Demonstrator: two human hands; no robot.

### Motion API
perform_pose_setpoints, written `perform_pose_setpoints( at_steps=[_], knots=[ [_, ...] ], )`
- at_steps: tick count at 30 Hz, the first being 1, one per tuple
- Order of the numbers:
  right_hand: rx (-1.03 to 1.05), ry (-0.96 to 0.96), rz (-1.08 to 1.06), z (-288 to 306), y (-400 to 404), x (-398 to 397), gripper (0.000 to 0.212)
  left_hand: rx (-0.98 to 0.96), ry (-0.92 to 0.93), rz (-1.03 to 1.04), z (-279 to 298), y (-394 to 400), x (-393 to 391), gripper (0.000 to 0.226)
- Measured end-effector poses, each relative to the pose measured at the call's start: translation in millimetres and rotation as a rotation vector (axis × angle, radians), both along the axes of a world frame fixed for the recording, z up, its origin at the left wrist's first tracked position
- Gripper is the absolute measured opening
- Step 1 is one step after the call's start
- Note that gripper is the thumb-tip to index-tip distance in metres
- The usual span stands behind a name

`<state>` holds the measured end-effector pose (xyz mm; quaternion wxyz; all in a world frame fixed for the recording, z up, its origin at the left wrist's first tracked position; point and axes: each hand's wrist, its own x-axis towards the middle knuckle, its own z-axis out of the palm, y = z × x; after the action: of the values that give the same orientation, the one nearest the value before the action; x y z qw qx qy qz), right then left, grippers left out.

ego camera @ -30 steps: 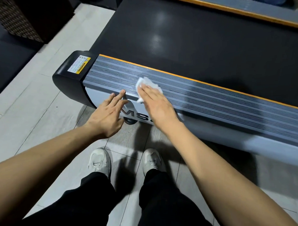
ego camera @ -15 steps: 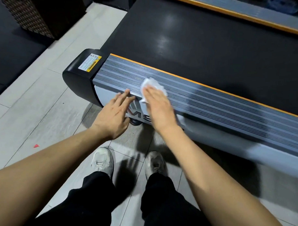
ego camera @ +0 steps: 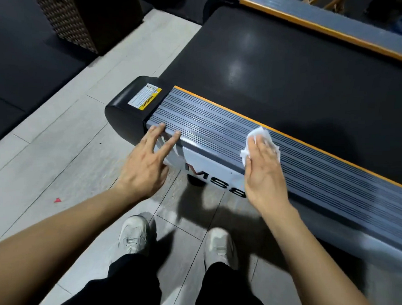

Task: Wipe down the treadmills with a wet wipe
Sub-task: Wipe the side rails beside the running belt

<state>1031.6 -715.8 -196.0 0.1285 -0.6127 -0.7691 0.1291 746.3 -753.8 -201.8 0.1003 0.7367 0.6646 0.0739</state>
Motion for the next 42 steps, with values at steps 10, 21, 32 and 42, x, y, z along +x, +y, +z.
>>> perform_pose_setpoints(
  at_steps=[10, 21, 32, 42],
  knots=[
    [-0.001, -0.081, 0.489, -0.3, 125.0, -190.1, 0.054, 0.129, -0.056, 0.0, -3.1, -3.5, -20.2, 0.079],
    [0.073, 0.063, 0.115, -5.4, 61.0, -73.0, 0.046, 0.016, -0.039, 0.042, -14.1, -1.9, -27.4, 0.084],
    [0.013, -0.073, 0.499, 3.3, 116.3, -209.3, 0.047, -0.054, -0.085, 0.097, 1.1, -1.7, -43.6, 0.079],
    [0.094, -0.018, 0.344, -6.2, 34.2, -140.5, 0.051, -0.055, -0.25, 0.141, 15.0, 2.8, -49.2, 0.08]
  ],
)
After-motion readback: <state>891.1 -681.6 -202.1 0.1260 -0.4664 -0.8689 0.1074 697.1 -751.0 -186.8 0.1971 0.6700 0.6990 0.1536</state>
